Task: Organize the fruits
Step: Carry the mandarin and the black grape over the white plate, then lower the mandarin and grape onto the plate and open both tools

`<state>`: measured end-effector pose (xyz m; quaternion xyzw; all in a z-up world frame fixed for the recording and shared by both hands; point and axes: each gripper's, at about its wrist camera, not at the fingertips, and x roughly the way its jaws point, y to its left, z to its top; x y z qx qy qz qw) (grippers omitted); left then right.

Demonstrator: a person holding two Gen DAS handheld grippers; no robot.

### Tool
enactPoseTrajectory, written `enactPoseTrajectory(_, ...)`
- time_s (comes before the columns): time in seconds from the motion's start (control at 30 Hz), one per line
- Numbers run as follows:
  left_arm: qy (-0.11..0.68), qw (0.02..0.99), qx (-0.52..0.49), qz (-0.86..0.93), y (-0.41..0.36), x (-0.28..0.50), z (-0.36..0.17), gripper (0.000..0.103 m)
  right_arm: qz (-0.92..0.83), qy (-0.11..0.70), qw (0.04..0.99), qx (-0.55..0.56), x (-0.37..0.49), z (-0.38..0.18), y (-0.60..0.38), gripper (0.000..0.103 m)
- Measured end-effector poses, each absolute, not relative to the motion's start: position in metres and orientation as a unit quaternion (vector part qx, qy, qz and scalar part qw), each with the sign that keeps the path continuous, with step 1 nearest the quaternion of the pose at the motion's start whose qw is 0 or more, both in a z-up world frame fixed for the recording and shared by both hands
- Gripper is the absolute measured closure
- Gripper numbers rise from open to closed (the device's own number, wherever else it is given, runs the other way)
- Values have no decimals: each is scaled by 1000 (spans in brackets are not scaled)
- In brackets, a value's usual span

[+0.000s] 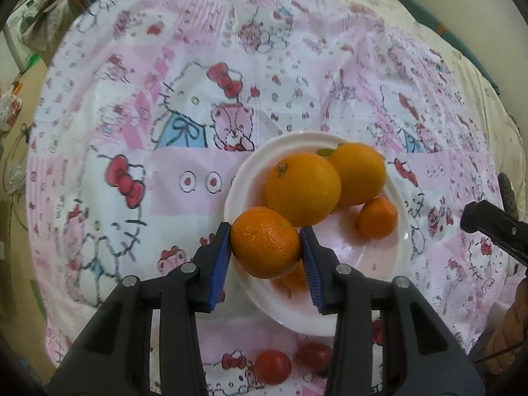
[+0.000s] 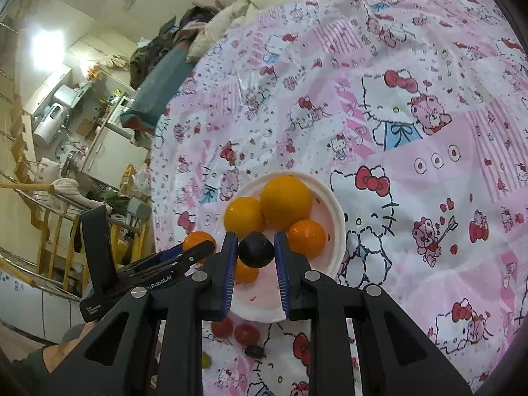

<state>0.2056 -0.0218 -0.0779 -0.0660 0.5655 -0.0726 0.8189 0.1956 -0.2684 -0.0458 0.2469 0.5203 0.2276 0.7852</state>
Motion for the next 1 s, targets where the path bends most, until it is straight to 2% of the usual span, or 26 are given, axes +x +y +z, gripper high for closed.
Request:
enactPoseTrajectory(0.23, 577, 812, -58, -74, -29, 212, -90, 66, 211, 577, 751, 240, 199, -81, -259, 79)
enactPoseTrajectory(0.5, 580, 808, -75, -68, -26, 213, -91, 65, 195, 605, 741, 216, 197, -103, -249, 79)
enactPoseTrajectory(1.0, 581, 809, -59, -63, -30, 212, -89, 64, 197, 609, 739, 213, 198, -102, -244, 76)
